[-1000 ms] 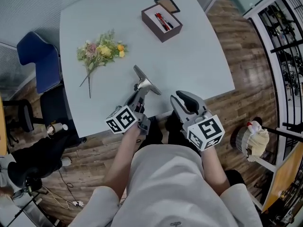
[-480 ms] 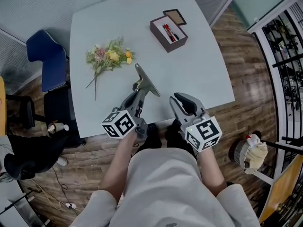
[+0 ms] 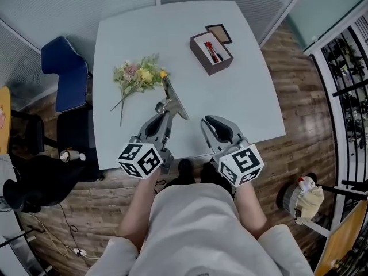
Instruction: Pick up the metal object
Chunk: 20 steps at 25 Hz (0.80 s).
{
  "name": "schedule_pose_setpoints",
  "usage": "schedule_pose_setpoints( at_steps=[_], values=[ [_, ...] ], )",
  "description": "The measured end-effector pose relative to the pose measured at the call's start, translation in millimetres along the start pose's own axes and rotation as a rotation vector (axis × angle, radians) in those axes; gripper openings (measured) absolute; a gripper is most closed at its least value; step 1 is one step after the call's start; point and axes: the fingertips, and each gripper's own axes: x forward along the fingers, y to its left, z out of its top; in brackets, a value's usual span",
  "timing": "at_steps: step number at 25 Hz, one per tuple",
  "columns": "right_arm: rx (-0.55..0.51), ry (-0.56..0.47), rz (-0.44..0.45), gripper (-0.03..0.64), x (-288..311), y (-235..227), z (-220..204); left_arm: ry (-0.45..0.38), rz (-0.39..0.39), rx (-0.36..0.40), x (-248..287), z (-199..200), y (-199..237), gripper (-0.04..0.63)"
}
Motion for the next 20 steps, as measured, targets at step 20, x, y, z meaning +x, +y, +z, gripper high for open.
schedule_pose_setpoints(
  at_steps=[20],
  values=[
    [-0.054, -0.043, 0.042, 0.015, 23, 25, 32, -0.032, -0.025, 0.200, -26, 42, -25, 0.025]
  ],
)
